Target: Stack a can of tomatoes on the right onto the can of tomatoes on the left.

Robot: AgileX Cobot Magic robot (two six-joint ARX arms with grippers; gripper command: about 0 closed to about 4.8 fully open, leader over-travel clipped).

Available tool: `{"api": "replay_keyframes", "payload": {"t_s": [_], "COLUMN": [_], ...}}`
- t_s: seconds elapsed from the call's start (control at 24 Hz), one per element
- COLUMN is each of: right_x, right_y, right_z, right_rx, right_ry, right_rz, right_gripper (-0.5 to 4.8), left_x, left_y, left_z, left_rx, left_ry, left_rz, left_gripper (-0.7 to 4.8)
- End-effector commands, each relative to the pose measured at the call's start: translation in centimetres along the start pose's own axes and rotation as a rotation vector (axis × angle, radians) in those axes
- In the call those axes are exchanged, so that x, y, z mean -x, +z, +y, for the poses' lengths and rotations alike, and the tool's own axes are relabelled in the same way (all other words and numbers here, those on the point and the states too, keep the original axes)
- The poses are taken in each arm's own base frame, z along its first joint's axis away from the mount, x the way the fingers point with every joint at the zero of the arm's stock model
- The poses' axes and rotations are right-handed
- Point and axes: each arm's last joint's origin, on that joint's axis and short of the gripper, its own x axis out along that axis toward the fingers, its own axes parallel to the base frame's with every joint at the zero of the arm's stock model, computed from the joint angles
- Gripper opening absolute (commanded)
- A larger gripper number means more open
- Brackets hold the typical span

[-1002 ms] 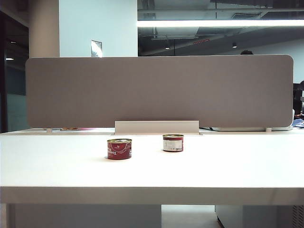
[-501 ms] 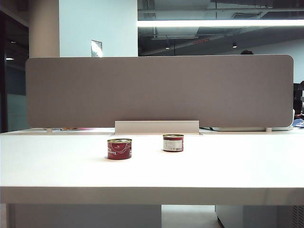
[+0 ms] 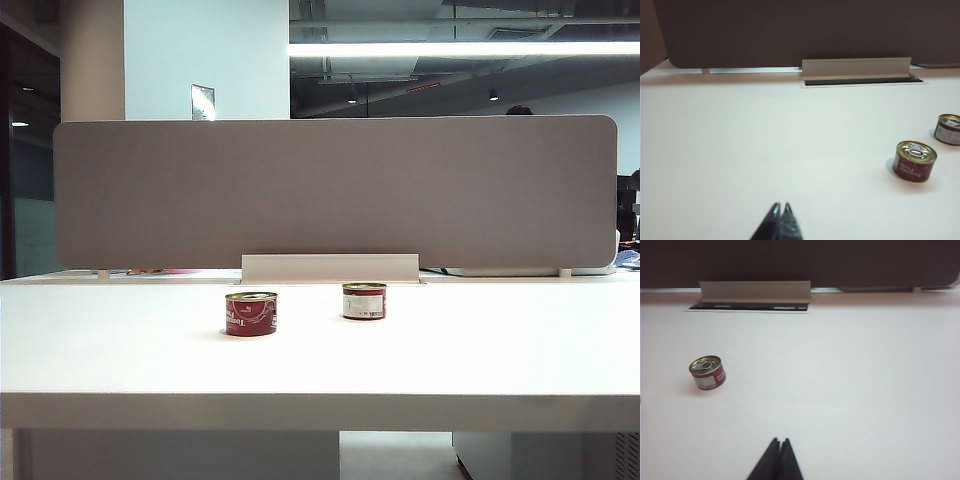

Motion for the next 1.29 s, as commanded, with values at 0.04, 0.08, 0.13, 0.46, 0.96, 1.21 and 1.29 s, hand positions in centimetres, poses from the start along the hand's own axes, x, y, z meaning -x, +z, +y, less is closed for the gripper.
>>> {"api": "replay_keyframes", "payload": {"t_s": [0.04, 0.08, 0.13, 0.46, 0.96, 1.21, 1.29], "right_x": [-1.5, -1.8, -2.4, -6.7, -15.4, -20.4, -21.7], "right_y": [2.0, 2.3, 2.7, 4.8, 6.0, 5.8, 5.7], "right_z": [0.2, 0.3, 0.5, 2.1, 4.9, 6.2, 6.5], "right_rx": [-0.002, -0.001, 0.000, 0.015, 0.032, 0.030, 0.030], "right_ry": [0.013, 0.017, 0.029, 0.114, 0.236, 0.292, 0.292], "right_rz": [-0.009, 0.004, 0.017, 0.129, 0.290, 0.368, 0.394], "right_gripper": [-0.04, -0.05, -0.05, -0.04, 0.01, 0.89, 1.26], "left_x": [0.0, 0.0, 0.0, 0.0, 0.0, 0.0, 0.0], "left_y": [0.1, 0.1, 0.1, 0.1, 0.0, 0.0, -0.1], "left_z": [0.0, 0.0, 0.0, -0.4, -0.4, -0.4, -0.4], "left_rx": [-0.008, -0.007, -0.007, -0.007, -0.006, -0.005, -0.005], "left_ry": [-0.009, -0.011, -0.015, -0.125, -0.139, -0.139, -0.139], "left_rz": [-0.003, -0.003, -0.003, -0.004, 0.006, 0.011, 0.011], "left_gripper": [-0.06, -0.06, -0.06, -0.06, -0.06, -0.06, -0.06]}}
